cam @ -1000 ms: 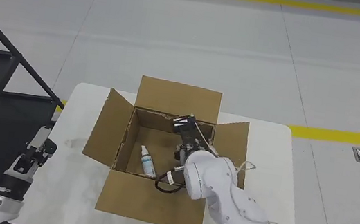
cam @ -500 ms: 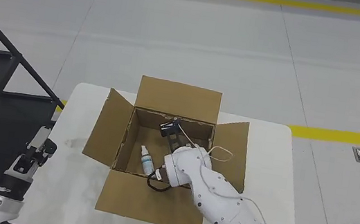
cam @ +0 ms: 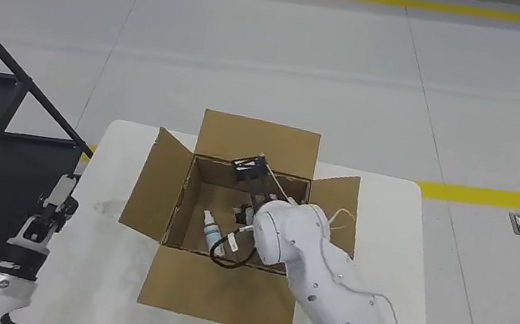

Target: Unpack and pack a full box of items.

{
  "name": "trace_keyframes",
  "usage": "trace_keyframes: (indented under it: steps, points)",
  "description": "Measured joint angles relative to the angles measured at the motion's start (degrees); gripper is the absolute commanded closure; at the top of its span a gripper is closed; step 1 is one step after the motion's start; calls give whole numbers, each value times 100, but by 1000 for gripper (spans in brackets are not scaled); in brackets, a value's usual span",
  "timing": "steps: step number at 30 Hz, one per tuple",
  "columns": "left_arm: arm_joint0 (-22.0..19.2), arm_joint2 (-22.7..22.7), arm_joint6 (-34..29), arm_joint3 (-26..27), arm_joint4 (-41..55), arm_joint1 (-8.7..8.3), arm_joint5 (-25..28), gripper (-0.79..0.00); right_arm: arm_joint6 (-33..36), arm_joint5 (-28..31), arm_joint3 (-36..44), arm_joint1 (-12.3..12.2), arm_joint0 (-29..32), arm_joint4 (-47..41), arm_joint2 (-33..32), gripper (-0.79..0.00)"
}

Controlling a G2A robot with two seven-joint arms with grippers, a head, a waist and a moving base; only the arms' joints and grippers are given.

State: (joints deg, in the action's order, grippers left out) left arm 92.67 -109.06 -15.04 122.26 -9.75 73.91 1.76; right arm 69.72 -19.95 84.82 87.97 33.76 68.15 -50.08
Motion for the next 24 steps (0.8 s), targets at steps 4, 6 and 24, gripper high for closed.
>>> trace_keyframes:
  steps: [4,6,24]
  points:
    - [-290,253,-132,-250,-322,-28,54,-785,60,121,1613,-198,804,189,-714,-711]
    - [-409,401,-287,-333,-421,-43,119,-785,26,220,2378,-275,1234,217,-1075,-736]
    - [-891,1280,-1068,-606,-940,-128,366,-785,1129,982,3107,-681,2301,-2657,-4913,-785]
